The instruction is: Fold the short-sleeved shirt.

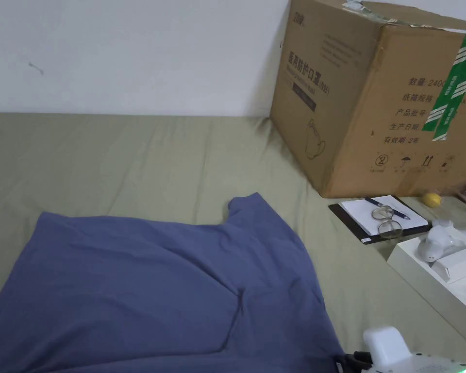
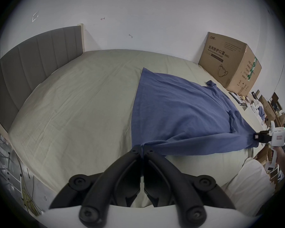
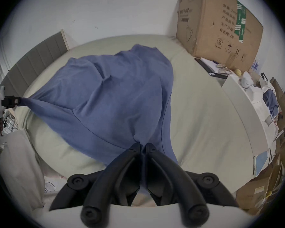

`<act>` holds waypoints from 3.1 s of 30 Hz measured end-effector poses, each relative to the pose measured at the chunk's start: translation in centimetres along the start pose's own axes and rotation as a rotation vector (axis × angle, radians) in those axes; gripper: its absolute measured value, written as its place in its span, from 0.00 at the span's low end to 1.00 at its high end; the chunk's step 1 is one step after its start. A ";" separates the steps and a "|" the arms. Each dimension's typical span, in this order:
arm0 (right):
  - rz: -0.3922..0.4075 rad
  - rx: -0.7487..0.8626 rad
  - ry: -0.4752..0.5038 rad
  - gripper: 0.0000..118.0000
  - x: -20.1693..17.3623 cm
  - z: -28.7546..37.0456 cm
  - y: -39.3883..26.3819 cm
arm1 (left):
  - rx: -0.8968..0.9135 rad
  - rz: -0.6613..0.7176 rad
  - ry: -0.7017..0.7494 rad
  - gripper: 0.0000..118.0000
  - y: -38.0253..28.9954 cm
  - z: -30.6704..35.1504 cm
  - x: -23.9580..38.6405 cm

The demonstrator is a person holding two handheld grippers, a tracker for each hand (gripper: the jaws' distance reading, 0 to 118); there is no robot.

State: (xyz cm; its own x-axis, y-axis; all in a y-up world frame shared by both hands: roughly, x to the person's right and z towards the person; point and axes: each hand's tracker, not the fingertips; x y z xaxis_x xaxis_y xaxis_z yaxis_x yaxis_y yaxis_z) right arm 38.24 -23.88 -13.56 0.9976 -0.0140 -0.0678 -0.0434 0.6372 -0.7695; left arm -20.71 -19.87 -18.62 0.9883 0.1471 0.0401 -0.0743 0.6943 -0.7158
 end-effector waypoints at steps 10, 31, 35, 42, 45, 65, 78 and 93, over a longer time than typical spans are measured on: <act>-0.068 0.186 -0.009 0.06 -0.4 6.7 -2.2 | 0.076 0.012 -0.024 0.01 0.5 3.3 0.1; -0.228 -0.109 -0.081 0.06 4.5 -17.4 17.9 | -0.103 0.000 0.054 0.09 13.9 -21.2 1.1; -0.268 -0.093 -0.113 0.67 4.1 -18.6 17.0 | -0.124 -0.011 0.085 0.98 12.7 -22.6 0.3; -0.270 0.131 -0.117 0.94 2.3 -11.3 14.9 | 0.021 -0.022 0.036 0.94 11.6 -15.2 0.5; -0.291 0.250 -0.063 0.77 -0.3 -4.2 12.6 | 0.155 0.013 -0.022 0.60 9.4 -8.8 1.6; -0.389 0.364 0.148 0.00 -6.4 6.4 7.3 | -0.310 0.232 0.034 1.00 8.6 -12.2 -3.1; -0.371 0.244 0.166 0.00 -6.9 3.7 6.7 | -0.426 0.033 0.205 0.92 7.7 -18.6 -0.2; -0.375 0.082 0.110 0.00 -0.4 1.6 10.8 | -0.314 -0.103 0.121 0.01 8.9 -15.0 0.6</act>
State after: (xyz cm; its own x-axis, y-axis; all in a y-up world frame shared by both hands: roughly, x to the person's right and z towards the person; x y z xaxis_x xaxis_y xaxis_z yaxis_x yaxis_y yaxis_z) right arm 37.42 -15.76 -20.89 0.9315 -0.3370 0.1369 0.3314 0.6313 -0.7012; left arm -18.83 -24.12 -35.42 0.9985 -0.0103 0.0539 0.0528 0.4481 -0.8924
